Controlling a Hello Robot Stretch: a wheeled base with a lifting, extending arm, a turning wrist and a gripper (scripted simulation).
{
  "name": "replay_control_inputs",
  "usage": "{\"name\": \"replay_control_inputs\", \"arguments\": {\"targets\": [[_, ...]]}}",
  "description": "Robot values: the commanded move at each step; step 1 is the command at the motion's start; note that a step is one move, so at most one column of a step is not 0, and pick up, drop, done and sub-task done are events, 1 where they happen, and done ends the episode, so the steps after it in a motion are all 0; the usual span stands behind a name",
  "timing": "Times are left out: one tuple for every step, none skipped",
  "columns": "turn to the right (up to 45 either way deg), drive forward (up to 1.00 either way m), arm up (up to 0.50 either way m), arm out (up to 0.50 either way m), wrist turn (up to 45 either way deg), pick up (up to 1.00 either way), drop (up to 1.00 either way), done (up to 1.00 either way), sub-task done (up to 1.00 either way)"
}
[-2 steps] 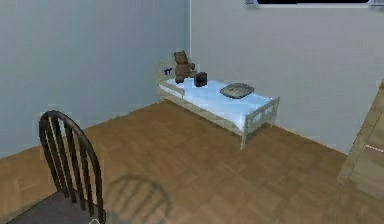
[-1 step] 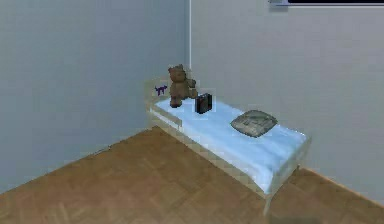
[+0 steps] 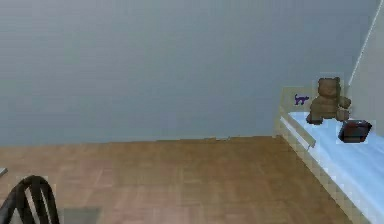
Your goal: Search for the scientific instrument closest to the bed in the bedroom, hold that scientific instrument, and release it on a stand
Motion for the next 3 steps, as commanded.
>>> {"name": "replay_control_inputs", "arguments": {"targets": [[0.0, 0.45, 0.0, 0.0, 0.0, 0.0, 0.0, 0.0, 0.0], [-39.0, 0.0, 0.0, 0.0, 0.0, 0.0, 0.0, 0.0, 0.0], [0.0, 1.0, 0.0, 0.0, 0.0, 0.0, 0.0, 0.0, 0.0]]}}
